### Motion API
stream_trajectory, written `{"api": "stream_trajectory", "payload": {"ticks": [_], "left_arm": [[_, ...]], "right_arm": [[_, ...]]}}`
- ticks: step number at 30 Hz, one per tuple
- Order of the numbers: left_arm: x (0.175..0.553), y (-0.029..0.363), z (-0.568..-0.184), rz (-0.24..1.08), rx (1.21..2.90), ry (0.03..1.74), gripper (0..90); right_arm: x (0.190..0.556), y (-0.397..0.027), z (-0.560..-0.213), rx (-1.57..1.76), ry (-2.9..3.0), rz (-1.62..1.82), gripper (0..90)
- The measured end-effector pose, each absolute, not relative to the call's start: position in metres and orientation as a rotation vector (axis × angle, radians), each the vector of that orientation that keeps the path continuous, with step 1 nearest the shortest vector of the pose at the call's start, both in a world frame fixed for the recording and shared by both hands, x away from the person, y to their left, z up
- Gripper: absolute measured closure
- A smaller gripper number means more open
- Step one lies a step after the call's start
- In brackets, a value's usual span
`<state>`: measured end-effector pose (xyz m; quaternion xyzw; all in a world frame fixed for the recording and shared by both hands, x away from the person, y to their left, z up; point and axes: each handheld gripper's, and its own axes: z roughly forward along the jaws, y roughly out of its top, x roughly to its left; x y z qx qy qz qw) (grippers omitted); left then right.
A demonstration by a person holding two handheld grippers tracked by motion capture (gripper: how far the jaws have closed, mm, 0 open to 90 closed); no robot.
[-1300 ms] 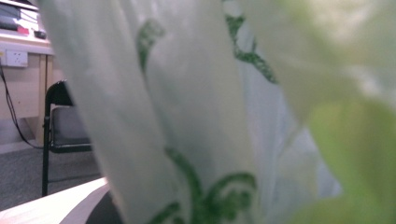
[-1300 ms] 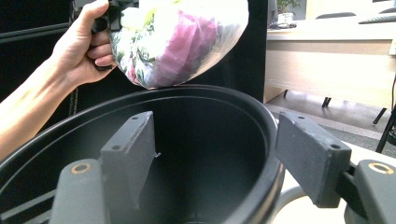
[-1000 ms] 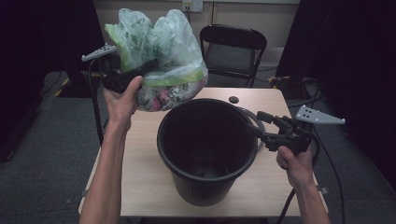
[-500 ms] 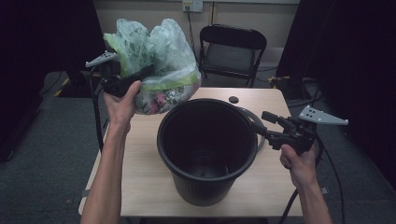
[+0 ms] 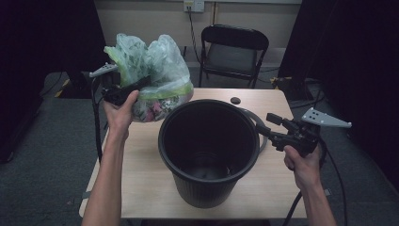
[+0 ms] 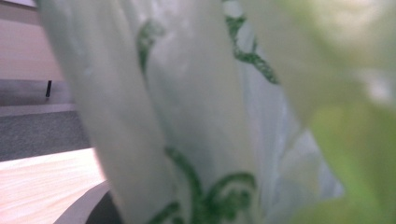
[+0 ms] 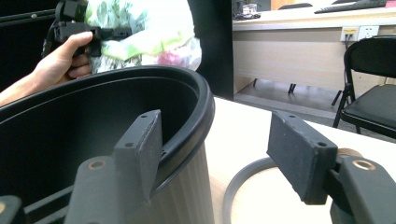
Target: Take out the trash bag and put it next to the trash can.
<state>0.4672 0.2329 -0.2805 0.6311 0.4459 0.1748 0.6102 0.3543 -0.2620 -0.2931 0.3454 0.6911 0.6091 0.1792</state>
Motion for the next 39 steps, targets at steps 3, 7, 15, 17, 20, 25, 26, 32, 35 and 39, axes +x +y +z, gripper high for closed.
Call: {"api": "stream_trajectory", "payload": {"ticks": [3, 7, 15, 17, 20, 25, 26, 32, 35, 39], "left_arm": [[0.467, 0.232, -0.288, 0.413, 1.48, 1.036, 87.3], [0.469, 0.233, -0.298, 0.421, 1.499, 1.053, 87.2], [0.473, 0.232, -0.314, 0.405, 1.499, 1.075, 87.0], [0.474, 0.23, -0.318, 0.404, 1.512, 1.073, 87.0], [0.475, 0.23, -0.326, 0.393, 1.514, 1.075, 86.3], [0.477, 0.23, -0.339, 0.378, 1.539, 1.103, 86.6], [0.478, 0.23, -0.342, 0.377, 1.545, 1.108, 86.7], [0.478, 0.229, -0.356, 0.351, 1.551, 1.127, 87.0], [0.476, 0.229, -0.364, 0.342, 1.56, 1.132, 87.0], [0.476, 0.233, -0.382, 0.307, 1.564, 1.164, 87.2]], "right_arm": [[0.354, -0.265, -0.293, 0.985, 1.947, 1.724, 35.7], [0.353, -0.267, -0.296, 0.995, 1.947, 1.705, 36.5], [0.356, -0.269, -0.302, 1.014, 1.951, 1.694, 36.7], [0.357, -0.267, -0.303, 1.015, 1.955, 1.694, 36.7], [0.358, -0.267, -0.304, 1.02, 1.953, 1.687, 36.8], [0.36, -0.269, -0.306, 1.026, 1.955, 1.684, 36.9], [0.36, -0.269, -0.306, 1.028, 1.954, 1.684, 36.9], [0.359, -0.269, -0.308, 1.035, 1.956, 1.677, 36.8], [0.359, -0.268, -0.309, 1.029, 1.96, 1.669, 36.8], [0.36, -0.265, -0.309, 1.026, 1.961, 1.664, 37.2]]}}
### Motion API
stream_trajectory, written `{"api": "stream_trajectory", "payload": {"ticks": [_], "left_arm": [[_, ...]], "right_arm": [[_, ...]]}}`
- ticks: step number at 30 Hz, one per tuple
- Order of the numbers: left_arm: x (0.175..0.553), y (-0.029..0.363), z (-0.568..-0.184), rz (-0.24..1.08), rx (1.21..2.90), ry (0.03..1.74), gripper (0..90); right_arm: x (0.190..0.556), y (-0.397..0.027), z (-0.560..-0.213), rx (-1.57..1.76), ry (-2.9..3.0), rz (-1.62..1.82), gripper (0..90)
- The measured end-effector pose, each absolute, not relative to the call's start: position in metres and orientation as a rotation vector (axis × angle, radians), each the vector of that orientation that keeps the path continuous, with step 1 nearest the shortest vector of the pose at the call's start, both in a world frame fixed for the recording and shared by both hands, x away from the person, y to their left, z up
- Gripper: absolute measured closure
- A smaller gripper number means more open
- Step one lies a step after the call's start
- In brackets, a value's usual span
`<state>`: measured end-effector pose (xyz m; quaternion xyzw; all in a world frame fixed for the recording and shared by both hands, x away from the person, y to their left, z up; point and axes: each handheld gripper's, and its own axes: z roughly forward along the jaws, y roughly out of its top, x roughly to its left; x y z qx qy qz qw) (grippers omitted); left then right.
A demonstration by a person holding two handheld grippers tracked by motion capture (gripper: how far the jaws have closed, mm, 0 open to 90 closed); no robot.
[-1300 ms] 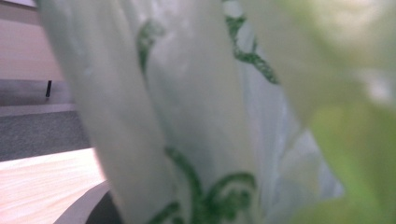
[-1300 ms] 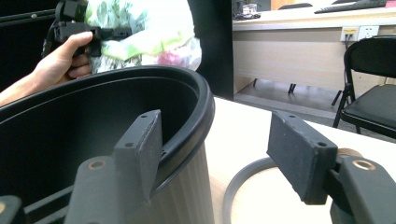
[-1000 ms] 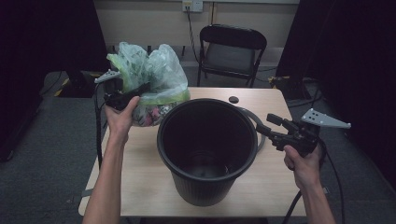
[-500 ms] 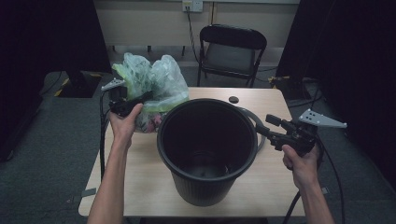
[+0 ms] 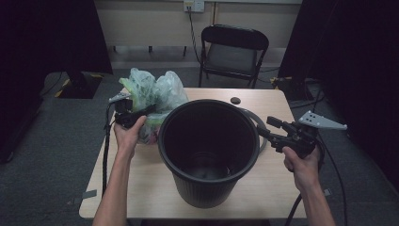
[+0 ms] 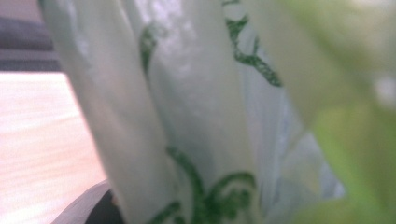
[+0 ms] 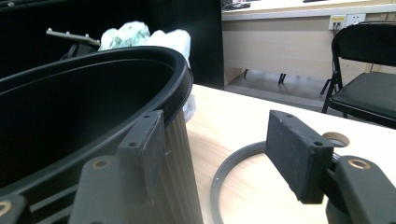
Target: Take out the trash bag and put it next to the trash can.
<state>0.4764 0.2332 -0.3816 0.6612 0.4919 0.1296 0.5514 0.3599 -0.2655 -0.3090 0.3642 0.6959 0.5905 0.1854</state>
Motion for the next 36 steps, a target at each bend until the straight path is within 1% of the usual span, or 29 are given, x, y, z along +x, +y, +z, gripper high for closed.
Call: {"api": "stream_trajectory", "payload": {"ticks": [5, 8, 14, 17, 21, 28, 32, 36], "left_arm": [[0.477, 0.233, -0.394, 0.29, 1.574, 1.19, 87.2], [0.476, 0.23, -0.401, 0.307, 1.615, 1.2, 87.2], [0.477, 0.226, -0.414, 0.333, 1.636, 1.235, 86.5], [0.479, 0.225, -0.424, 0.318, 1.668, 1.251, 86.5], [0.477, 0.227, -0.433, 0.299, 1.633, 1.26, 86.5], [0.469, 0.22, -0.444, 0.315, 1.668, 1.258, 85.4], [0.468, 0.221, -0.457, 0.28, 1.645, 1.271, 85.4], [0.467, 0.221, -0.465, 0.282, 1.641, 1.272, 85.4]], "right_arm": [[0.361, -0.266, -0.31, 1.03, 1.966, 1.661, 36.8], [0.361, -0.265, -0.311, 1.034, 1.968, 1.658, 36.7], [0.361, -0.265, -0.311, 1.023, 1.969, 1.652, 36.9], [0.361, -0.265, -0.312, 1.027, 1.972, 1.65, 36.7], [0.36, -0.267, -0.312, 1.027, 1.975, 1.657, 36.1], [0.362, -0.271, -0.318, 1.075, 1.979, 1.667, 34.7], [0.363, -0.271, -0.32, 1.087, 1.983, 1.65, 34.5], [0.364, -0.273, -0.32, 1.094, 1.977, 1.654, 34.3]]}}
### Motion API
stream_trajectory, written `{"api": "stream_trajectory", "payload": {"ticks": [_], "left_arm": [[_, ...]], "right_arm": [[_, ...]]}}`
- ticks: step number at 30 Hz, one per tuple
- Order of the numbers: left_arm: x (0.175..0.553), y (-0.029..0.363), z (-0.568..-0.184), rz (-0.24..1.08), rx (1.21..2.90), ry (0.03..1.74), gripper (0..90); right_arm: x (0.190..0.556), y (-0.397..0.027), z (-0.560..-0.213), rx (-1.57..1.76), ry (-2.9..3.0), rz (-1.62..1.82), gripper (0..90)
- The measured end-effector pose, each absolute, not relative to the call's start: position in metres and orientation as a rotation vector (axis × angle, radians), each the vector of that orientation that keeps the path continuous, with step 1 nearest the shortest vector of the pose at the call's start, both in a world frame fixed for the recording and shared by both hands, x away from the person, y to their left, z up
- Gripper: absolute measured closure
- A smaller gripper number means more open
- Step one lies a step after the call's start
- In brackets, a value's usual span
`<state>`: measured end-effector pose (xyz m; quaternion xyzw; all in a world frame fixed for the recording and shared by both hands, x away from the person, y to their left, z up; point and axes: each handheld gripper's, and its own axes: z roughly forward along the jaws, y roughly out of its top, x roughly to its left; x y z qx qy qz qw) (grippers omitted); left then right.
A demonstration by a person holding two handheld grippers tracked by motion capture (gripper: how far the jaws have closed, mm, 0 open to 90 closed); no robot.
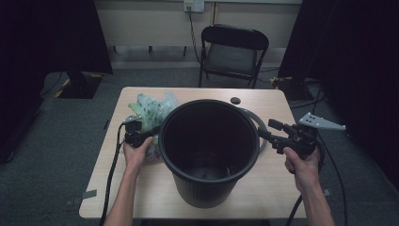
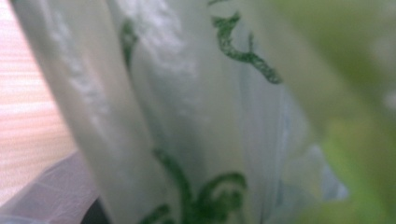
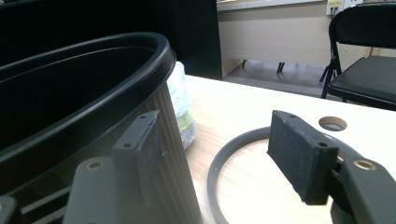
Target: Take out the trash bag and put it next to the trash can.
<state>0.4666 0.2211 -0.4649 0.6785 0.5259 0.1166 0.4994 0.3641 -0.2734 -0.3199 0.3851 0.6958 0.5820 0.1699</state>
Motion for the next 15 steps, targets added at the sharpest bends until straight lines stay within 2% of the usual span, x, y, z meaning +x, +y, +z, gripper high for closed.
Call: {"api": "stream_trajectory", "payload": {"ticks": [7, 15], "left_arm": [[0.471, 0.216, -0.471, 0.337, 1.681, 1.301, 85.5], [0.492, 0.216, -0.467, 0.311, 1.674, 1.313, 84.9]], "right_arm": [[0.364, -0.274, -0.32, 1.094, 1.974, 1.652, 34.2], [0.364, -0.281, -0.321, 1.114, 1.961, 1.662, 34.2]]}}
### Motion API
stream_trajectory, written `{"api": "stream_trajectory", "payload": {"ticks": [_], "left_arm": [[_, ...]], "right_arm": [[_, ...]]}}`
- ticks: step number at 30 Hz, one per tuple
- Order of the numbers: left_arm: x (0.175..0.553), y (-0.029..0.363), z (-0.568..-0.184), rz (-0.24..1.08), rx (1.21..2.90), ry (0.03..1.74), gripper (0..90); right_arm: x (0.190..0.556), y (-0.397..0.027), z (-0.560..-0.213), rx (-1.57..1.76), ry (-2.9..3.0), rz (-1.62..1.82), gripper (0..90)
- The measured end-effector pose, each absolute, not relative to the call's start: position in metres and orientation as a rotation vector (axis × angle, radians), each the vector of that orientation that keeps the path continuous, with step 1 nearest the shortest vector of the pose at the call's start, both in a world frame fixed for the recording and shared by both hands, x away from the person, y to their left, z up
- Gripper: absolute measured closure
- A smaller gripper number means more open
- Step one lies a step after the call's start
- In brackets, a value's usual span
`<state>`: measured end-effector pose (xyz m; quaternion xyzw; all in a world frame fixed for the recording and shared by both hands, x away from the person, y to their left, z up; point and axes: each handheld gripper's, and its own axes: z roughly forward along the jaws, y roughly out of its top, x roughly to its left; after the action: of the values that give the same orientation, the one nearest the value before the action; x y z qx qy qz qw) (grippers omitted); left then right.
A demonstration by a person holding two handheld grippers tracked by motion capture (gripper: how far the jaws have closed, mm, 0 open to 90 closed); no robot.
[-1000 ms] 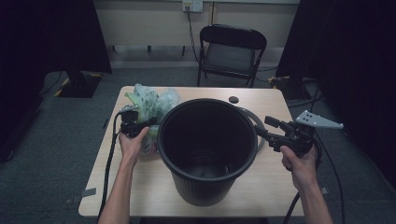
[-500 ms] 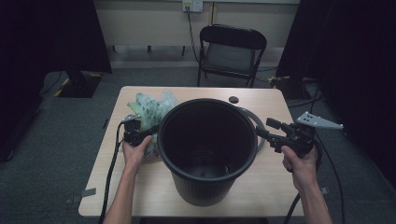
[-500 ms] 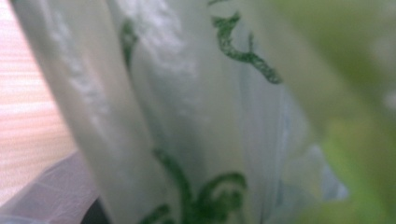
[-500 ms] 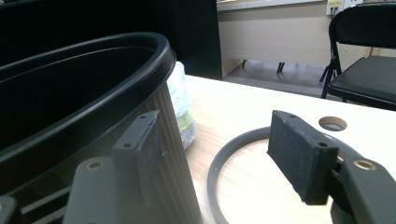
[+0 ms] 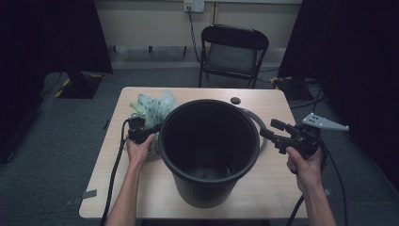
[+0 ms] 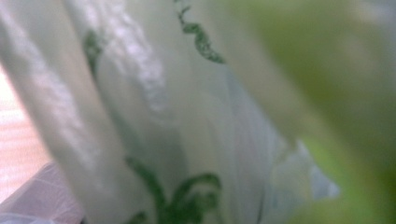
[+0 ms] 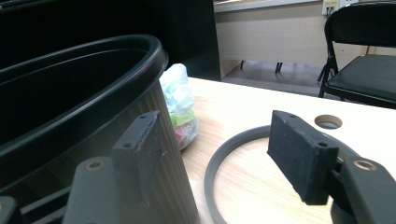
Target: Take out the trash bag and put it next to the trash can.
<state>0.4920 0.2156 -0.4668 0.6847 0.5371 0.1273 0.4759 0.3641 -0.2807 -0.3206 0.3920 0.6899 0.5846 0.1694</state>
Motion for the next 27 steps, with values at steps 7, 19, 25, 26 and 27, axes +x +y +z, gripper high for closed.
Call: {"api": "stream_trajectory", "payload": {"ticks": [7, 19, 25, 26, 27], "left_arm": [[0.492, 0.222, -0.46, 0.256, 1.632, 1.329, 72.8], [0.485, 0.227, -0.44, 0.264, 1.615, 1.338, 34.4], [0.479, 0.234, -0.425, 0.257, 1.547, 1.327, 22.5], [0.478, 0.235, -0.423, 0.265, 1.538, 1.324, 22.5], [0.478, 0.236, -0.42, 0.256, 1.543, 1.324, 22.3]], "right_arm": [[0.364, -0.283, -0.321, 1.118, 1.954, 1.659, 34.5], [0.364, -0.283, -0.321, 1.117, 1.956, 1.655, 34.5], [0.362, -0.283, -0.319, 1.105, 1.953, 1.661, 34.6], [0.362, -0.283, -0.319, 1.103, 1.953, 1.661, 34.6], [0.362, -0.282, -0.319, 1.104, 1.954, 1.66, 34.6]]}}
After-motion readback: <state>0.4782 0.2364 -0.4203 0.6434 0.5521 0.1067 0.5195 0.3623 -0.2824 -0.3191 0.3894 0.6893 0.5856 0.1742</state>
